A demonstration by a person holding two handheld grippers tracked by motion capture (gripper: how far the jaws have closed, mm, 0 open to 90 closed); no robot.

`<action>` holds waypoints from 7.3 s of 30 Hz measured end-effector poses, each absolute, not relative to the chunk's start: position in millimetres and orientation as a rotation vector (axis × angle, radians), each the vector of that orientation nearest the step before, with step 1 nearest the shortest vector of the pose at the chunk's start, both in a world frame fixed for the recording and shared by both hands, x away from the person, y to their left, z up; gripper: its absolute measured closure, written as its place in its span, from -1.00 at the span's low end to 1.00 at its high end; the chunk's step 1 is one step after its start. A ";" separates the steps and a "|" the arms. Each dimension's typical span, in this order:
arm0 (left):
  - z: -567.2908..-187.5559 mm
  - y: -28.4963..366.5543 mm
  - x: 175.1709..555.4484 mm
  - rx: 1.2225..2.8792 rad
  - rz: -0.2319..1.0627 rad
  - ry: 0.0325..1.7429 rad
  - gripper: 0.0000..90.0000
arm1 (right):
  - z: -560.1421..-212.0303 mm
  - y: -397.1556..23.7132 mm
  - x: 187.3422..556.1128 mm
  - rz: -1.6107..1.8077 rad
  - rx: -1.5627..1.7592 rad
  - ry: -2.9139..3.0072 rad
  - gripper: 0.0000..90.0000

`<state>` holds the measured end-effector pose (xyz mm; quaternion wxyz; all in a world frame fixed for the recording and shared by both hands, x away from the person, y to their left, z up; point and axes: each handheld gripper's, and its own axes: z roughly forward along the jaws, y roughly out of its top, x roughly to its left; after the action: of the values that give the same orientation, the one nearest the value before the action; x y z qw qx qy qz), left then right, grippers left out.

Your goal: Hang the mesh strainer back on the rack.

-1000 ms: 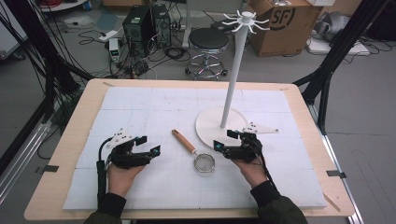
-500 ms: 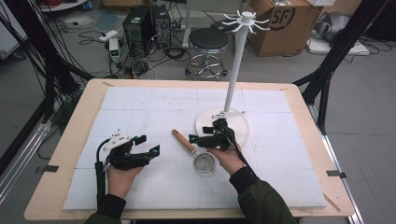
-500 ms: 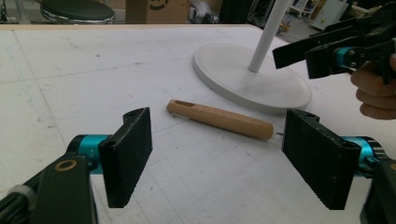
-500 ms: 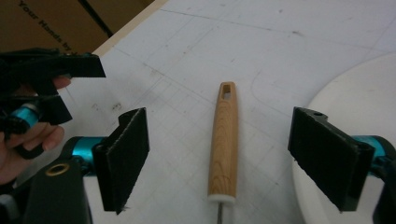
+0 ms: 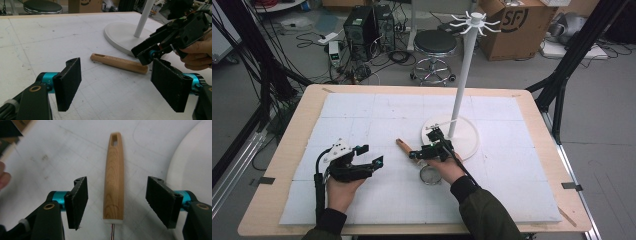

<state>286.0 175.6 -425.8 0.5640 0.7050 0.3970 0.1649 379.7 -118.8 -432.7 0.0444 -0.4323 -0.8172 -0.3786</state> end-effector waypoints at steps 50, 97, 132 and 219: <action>-424.9 174.4 284.6 1.662 0.394 0.926 -0.42 | -426.1 -76.9 371.0 -0.772 -0.924 -3.029 0.56; -426.3 175.2 284.6 1.662 0.417 0.945 -0.40 | -369.9 -170.5 363.2 -1.568 -1.083 -2.636 0.57; -427.2 172.1 285.3 1.669 0.408 0.946 -0.40 | -280.8 -257.0 323.4 -2.563 -1.131 -2.202 0.57; -425.4 169.5 281.3 1.654 0.402 0.891 -0.39 | -290.8 -306.0 346.8 -2.701 -1.623 -2.052 -0.54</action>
<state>281.3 169.5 -425.4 0.5729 0.7057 0.3799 0.1714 346.8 -306.0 -290.8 -0.3046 -0.4111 -0.5199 -0.6841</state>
